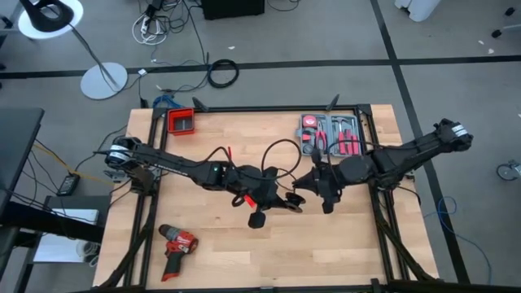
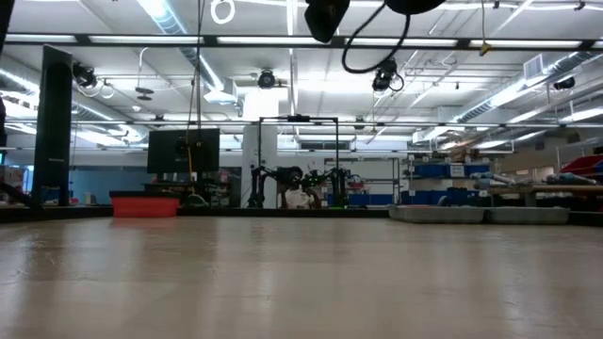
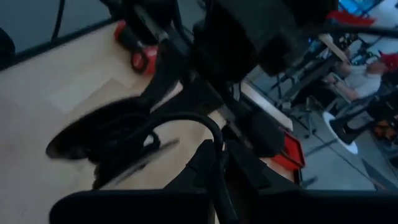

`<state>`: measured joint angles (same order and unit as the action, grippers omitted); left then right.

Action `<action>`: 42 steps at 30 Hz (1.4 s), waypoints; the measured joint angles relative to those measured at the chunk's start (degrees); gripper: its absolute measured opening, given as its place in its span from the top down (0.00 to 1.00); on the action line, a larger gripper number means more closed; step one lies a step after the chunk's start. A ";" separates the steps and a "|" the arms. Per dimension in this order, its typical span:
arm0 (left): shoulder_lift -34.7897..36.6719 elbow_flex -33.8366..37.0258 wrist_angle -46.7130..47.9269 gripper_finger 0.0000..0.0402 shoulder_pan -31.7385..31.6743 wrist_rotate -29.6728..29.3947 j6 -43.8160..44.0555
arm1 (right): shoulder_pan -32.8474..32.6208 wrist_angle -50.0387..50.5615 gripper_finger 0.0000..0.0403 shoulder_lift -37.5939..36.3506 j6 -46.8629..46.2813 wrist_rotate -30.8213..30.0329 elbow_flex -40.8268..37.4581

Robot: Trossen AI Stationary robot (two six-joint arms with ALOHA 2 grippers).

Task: Coil cords
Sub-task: Coil the black wire onto the black spool

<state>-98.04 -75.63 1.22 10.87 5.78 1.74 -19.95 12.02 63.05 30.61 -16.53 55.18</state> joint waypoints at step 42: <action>-0.02 0.00 -9.54 1.00 -0.61 5.01 -19.85 | 13.06 -2.42 0.75 6.16 -26.67 33.29 0.00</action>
<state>-98.06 -75.63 -8.32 10.26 10.79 -18.11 -6.90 9.60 69.21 3.94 16.75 55.18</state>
